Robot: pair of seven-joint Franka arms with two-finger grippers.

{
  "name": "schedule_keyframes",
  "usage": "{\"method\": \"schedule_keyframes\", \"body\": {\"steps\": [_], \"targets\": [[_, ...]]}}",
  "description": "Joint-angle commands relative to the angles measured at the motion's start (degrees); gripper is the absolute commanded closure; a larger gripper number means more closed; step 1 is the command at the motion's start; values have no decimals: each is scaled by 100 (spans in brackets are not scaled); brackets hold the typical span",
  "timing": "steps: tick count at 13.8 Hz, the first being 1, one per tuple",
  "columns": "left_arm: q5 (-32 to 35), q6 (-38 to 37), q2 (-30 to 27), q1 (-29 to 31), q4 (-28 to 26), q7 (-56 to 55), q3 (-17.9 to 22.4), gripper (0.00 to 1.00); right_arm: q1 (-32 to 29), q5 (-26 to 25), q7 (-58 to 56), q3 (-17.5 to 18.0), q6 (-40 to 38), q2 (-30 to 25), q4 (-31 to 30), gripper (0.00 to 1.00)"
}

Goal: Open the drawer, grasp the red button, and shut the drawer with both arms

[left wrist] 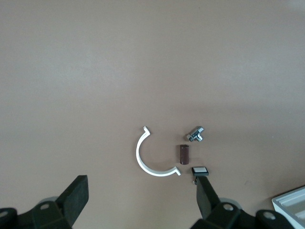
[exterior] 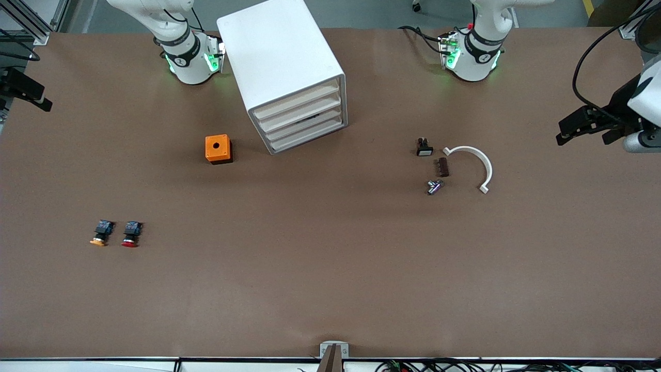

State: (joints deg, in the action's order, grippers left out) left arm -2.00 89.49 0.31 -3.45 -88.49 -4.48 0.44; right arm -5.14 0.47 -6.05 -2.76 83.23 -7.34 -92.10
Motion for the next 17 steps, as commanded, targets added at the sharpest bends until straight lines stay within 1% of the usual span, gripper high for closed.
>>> {"method": "schedule_keyframes", "body": {"steps": [1, 4, 17], "targets": [[60, -142, 4, 2, 200, -44, -26, 0, -128, -65, -292, 3, 36, -110, -72, 0], [86, -256, 4, -33, 226, -53, -35, 0, -110, -38, -213, 21, 36, -110, -72, 0], [60, -265, 13, -16, 227, -88, -35, 0, -137, -12, -204, 12, 27, -153, -116, 0]]}}
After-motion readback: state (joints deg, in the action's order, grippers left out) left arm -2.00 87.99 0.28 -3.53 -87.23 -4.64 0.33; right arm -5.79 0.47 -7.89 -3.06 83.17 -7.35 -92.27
